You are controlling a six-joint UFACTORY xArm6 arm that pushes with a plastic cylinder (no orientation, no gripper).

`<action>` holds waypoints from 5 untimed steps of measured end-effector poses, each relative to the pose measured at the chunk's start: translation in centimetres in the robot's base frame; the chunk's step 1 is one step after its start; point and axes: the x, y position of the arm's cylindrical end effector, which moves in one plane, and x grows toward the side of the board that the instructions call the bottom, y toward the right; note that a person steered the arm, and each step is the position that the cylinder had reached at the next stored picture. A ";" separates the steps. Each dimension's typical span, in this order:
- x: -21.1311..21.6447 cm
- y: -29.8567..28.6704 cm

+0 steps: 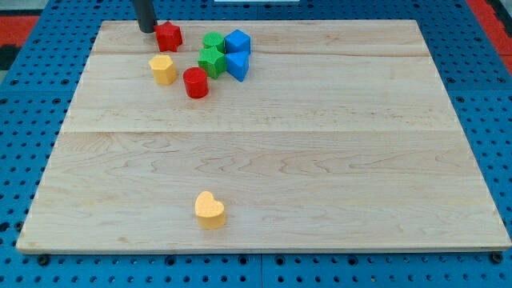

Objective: Push the red star close to the green blocks

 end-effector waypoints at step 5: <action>0.8 2.7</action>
